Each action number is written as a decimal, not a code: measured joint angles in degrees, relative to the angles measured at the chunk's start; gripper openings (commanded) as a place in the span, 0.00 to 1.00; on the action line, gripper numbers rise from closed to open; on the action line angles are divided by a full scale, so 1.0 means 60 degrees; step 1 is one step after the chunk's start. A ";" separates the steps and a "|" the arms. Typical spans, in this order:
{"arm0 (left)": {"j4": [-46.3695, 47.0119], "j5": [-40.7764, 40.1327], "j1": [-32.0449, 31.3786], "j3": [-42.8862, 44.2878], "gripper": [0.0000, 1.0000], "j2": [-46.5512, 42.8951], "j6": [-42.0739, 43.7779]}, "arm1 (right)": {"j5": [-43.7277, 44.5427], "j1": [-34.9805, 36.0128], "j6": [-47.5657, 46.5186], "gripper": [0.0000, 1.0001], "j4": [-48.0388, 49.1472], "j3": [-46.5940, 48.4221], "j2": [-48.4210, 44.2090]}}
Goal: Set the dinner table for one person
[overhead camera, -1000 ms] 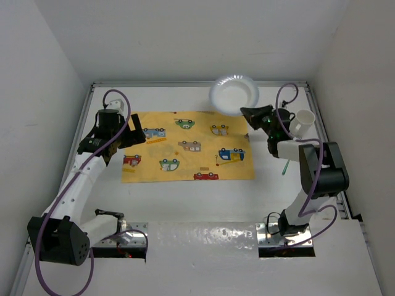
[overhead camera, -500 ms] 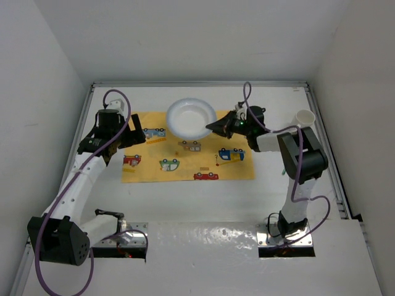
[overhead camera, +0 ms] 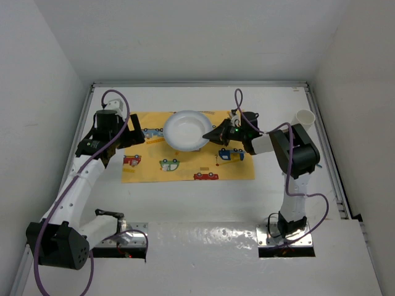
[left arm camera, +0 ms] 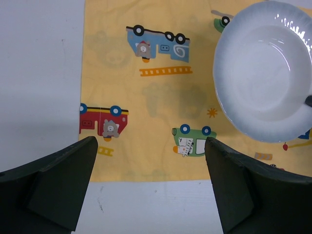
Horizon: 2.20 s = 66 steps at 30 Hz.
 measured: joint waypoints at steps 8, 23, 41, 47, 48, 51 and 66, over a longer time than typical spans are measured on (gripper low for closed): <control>-0.0087 0.0007 0.0000 0.0000 0.90 -0.0062 0.0004 | 0.0018 0.0098 -0.0280 0.00 0.0168 0.0007 0.0783; -0.0189 0.0007 0.0000 -0.0004 0.90 -0.0106 0.0025 | 0.0080 0.0229 -0.1122 0.35 0.0321 0.0098 0.1264; -0.0186 0.0015 0.0000 -0.0015 0.90 -0.0248 0.0029 | 0.2397 -0.0550 -0.6196 0.63 -0.6747 0.1632 -0.2047; -0.0186 0.0051 0.0000 -0.0015 0.90 -0.0248 0.0025 | 0.4444 -0.1712 -0.8382 0.59 -0.9938 0.3694 -0.3151; -0.0189 0.0073 0.0000 -0.0015 0.90 -0.0248 0.0025 | 0.4787 -0.1978 -0.8648 0.58 -1.0433 0.4084 -0.3180; -0.0189 0.0127 0.0000 -0.0015 0.90 -0.0248 0.0025 | 0.5829 -0.2710 -0.9402 0.55 -1.1515 0.4987 -0.3191; -0.0182 0.0623 0.0000 -0.0011 0.90 0.0171 0.0106 | 0.8863 -0.4211 -1.1591 0.49 -1.3180 0.5982 -0.2707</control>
